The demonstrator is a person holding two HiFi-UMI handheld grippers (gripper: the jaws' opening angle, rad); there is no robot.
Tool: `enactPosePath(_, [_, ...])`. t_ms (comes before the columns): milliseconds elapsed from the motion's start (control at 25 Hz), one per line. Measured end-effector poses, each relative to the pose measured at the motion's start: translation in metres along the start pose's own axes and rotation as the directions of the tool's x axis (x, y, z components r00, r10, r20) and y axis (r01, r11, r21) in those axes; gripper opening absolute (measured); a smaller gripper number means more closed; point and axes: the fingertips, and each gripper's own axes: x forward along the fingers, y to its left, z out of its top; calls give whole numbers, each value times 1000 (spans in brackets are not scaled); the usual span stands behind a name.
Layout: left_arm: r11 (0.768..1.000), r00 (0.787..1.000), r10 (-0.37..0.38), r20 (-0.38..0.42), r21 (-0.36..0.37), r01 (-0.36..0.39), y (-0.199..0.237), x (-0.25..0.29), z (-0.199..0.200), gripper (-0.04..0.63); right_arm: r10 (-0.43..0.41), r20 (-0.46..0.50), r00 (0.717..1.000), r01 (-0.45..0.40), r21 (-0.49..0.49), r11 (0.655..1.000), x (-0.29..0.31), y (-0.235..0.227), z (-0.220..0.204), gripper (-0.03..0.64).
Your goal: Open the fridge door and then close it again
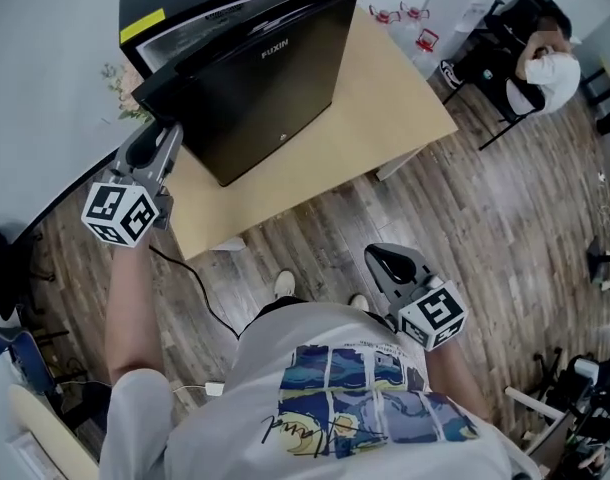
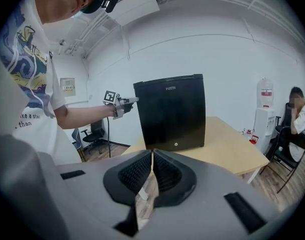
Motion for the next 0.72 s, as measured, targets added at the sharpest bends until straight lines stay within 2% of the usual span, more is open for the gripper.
enactPosePath(320, [992, 992, 124, 10, -12, -124, -56, -16, 0, 143, 80, -2, 997, -80, -46, 996, -44, -31, -12, 20])
enactPosePath(720, [966, 966, 258, 7, -28, -257, -126, -24, 0, 138, 170, -9, 985, -170, -72, 983, -93, -67, -35, 20])
